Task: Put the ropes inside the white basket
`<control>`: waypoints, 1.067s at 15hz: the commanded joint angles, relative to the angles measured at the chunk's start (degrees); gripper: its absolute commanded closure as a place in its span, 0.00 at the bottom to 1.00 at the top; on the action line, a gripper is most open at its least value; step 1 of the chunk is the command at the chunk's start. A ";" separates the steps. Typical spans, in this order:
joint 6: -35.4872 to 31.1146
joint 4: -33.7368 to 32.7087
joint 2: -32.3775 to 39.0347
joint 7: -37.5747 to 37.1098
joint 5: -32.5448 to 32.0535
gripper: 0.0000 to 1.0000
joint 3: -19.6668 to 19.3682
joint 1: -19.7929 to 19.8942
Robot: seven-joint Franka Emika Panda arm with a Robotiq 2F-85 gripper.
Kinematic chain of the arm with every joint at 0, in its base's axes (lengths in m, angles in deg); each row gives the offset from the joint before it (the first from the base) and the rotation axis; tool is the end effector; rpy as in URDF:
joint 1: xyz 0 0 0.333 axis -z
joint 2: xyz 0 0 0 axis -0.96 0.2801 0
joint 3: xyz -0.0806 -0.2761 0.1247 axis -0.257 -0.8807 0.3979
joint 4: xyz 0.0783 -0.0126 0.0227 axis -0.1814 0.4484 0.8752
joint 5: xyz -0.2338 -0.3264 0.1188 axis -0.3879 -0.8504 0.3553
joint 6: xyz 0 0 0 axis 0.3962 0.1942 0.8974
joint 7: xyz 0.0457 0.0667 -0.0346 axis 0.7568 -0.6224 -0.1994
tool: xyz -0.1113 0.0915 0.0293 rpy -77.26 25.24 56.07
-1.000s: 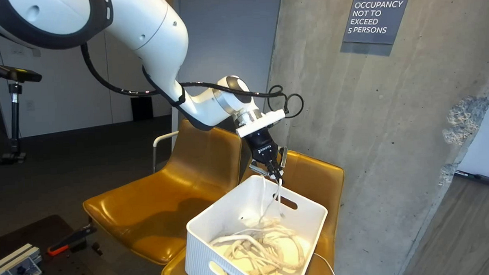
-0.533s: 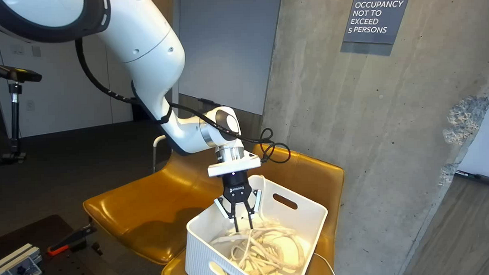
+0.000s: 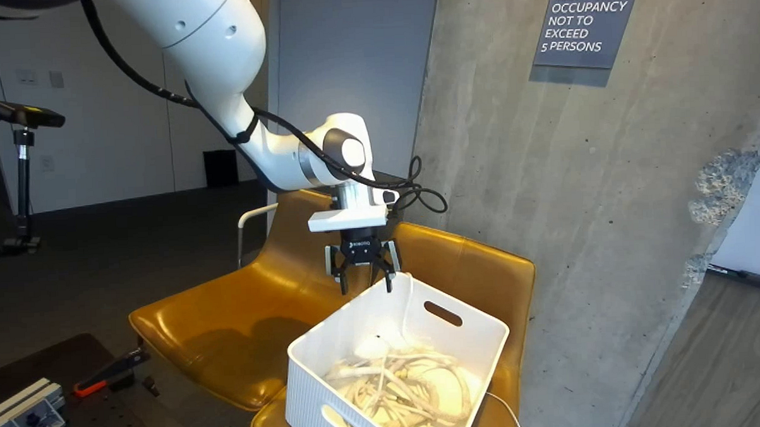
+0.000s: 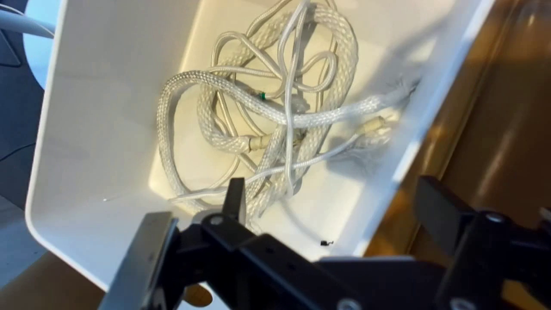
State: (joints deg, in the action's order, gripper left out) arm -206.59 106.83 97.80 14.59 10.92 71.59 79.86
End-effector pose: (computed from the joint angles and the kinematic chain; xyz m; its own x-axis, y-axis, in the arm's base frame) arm 0.6740 -0.1127 0.2104 0.9237 0.3345 -0.1870 0.3785 -0.8724 0.3093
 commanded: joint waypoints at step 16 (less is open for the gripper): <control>-5.87 -29.95 15.46 -8.02 9.28 0.00 -1.97 -8.37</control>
State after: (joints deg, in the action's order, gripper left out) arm -216.48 87.86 107.07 4.65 19.09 71.19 71.03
